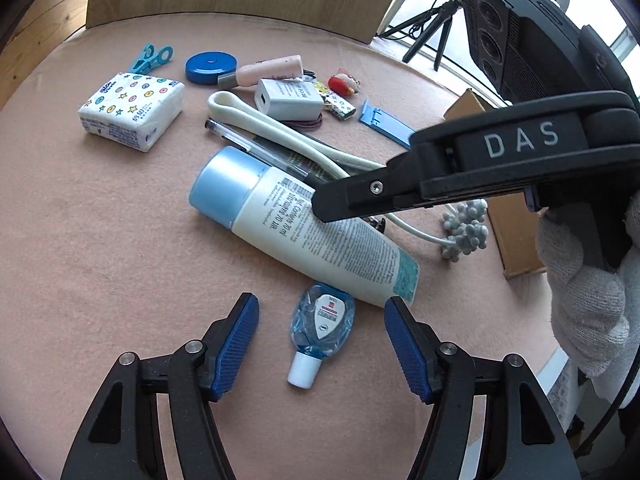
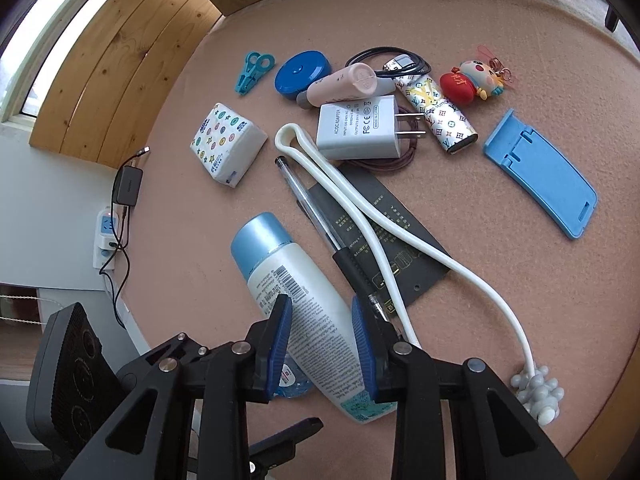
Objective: Organize objects
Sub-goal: 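Close the right gripper around the white lotion bottle and lift it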
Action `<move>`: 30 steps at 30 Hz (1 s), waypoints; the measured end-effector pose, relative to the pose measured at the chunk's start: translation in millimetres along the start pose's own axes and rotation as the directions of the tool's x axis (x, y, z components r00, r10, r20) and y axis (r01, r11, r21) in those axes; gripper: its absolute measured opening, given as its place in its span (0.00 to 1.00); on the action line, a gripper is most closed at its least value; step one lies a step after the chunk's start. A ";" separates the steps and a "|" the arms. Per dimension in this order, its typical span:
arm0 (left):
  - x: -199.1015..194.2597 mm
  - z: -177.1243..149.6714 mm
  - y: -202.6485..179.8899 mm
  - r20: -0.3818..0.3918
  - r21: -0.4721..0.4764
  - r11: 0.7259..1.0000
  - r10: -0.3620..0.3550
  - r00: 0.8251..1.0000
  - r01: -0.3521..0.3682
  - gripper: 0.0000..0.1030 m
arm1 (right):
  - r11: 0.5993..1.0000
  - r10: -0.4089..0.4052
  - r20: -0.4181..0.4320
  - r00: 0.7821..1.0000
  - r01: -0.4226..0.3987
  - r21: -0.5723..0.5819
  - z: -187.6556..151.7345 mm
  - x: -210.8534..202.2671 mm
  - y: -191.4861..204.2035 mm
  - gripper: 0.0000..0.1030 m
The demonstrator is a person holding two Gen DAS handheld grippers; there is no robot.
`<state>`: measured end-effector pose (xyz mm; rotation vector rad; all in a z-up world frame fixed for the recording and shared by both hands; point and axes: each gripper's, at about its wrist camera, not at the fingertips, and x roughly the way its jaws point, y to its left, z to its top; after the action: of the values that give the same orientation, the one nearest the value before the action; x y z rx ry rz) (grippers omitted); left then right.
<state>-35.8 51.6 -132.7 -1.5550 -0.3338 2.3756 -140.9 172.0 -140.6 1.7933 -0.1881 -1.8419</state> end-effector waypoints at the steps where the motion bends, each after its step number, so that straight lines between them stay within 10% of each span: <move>1: -0.7 -0.5 0.8 0.007 0.008 1.000 0.016 1.000 -0.016 0.60 | 1.000 0.007 -0.001 1.000 -0.007 0.004 -0.7 -0.3 -1.1 0.27; 13: -11.3 -4.9 19.3 0.042 0.165 0.954 0.246 0.968 -0.250 0.57 | 0.999 0.025 -0.002 1.000 -0.025 0.038 -8.9 -6.8 -5.6 0.27; 21: -26.9 16.4 94.8 0.076 0.038 0.925 0.374 0.924 -0.377 0.65 | 0.998 0.054 -0.020 0.998 -0.053 0.040 -20.7 -1.0 8.4 0.27; 30: -38.7 7.9 92.5 0.042 -0.036 0.990 0.140 0.989 -0.138 0.73 | 0.998 0.050 0.037 0.998 -0.051 0.027 -25.5 -4.9 23.8 0.27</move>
<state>-38.2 -48.8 -128.2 -1.5903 -0.2836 2.5252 -109.8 161.5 -127.6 1.7583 -0.2715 -1.8462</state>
